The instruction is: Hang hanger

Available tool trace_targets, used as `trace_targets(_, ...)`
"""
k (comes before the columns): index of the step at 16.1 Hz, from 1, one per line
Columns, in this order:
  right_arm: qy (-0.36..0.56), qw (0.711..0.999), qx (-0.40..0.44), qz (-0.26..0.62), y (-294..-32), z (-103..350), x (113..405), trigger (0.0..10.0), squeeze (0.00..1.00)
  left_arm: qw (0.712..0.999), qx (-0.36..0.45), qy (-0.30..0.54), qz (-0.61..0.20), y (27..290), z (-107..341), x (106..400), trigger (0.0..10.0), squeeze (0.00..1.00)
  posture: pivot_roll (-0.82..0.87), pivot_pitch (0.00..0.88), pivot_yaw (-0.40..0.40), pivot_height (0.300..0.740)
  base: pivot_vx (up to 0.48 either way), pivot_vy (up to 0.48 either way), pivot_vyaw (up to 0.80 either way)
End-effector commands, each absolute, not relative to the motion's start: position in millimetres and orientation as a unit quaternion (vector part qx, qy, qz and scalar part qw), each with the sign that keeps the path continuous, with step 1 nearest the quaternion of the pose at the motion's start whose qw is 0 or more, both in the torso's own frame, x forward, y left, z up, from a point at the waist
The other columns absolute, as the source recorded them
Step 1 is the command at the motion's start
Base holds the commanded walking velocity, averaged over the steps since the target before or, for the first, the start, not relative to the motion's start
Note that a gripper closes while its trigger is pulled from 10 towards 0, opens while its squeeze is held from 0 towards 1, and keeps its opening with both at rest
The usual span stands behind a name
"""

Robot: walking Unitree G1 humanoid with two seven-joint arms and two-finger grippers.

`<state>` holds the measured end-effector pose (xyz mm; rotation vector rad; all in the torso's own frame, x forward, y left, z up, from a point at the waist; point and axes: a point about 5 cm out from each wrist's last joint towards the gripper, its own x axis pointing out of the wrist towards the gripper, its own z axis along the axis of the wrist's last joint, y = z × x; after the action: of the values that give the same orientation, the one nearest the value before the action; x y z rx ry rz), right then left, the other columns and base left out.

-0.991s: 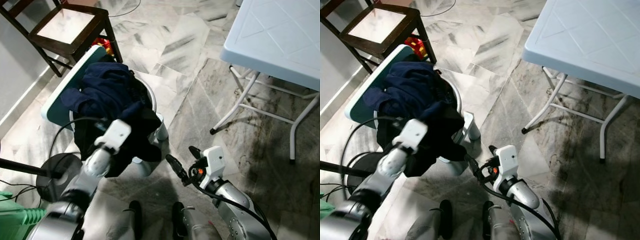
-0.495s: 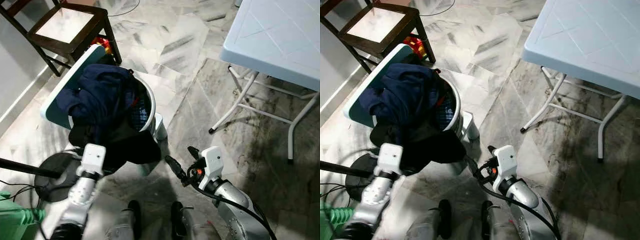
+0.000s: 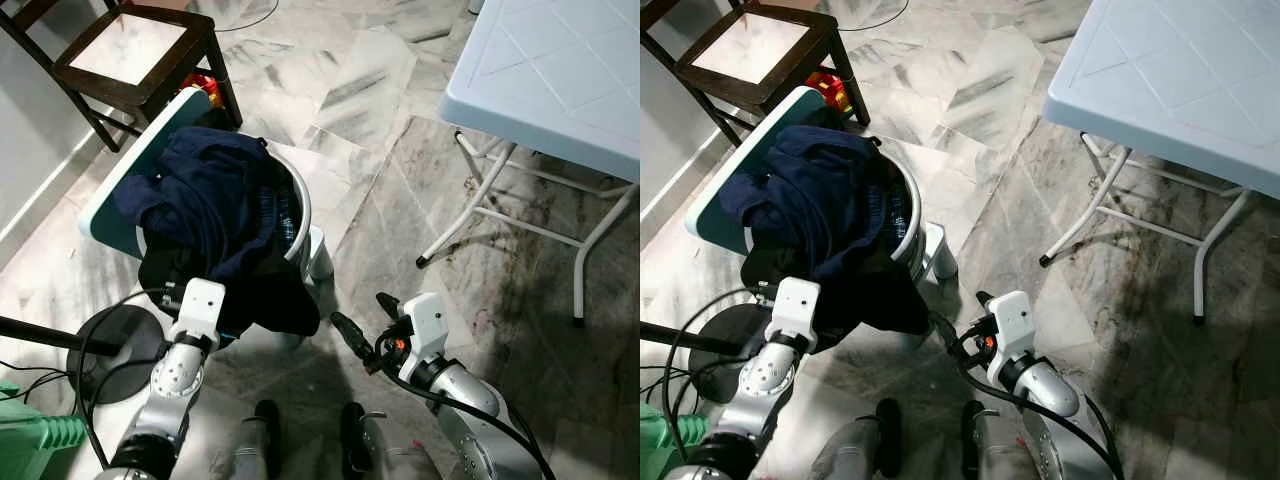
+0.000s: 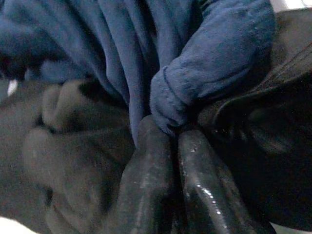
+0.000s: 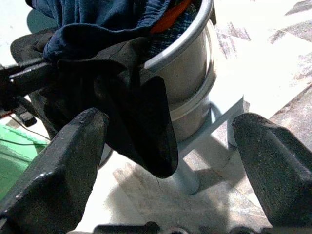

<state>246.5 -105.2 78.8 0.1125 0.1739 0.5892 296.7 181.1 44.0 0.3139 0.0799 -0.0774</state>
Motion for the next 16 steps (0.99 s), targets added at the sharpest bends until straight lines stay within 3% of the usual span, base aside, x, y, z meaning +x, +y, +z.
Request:
trace_targets(1,0.098,0.951,0.056,0.289,-103.0,72.3,240.9,10.0,0.00,0.981,0.184,0.043,-0.046,184.2,40.2,290.9,10.0,1.00,-0.05,0.316,0.012,0.740,0.000,0.000,0.00)
trace_targets(6,0.099,0.950,0.058,0.290,-100.4,72.7,242.1,10.0,0.00,0.944,0.313,0.030,-0.099,177.8,32.0,276.3,10.0,1.00,-0.03,0.319,0.016,0.740,0.000,0.000,0.00)
trace_targets(11,0.099,0.949,0.056,0.293,-101.7,73.8,243.8,10.0,0.00,0.911,0.387,0.003,-0.143,171.8,27.6,258.8,10.0,1.00,-0.03,0.320,0.011,0.740,0.000,0.000,0.00)
trace_targets(16,0.099,0.948,0.056,0.297,-100.9,74.4,244.8,10.0,0.00,0.894,0.420,-0.050,-0.147,166.4,50.0,276.5,10.0,1.00,-0.02,0.320,0.007,0.740,0.000,0.000,0.00)
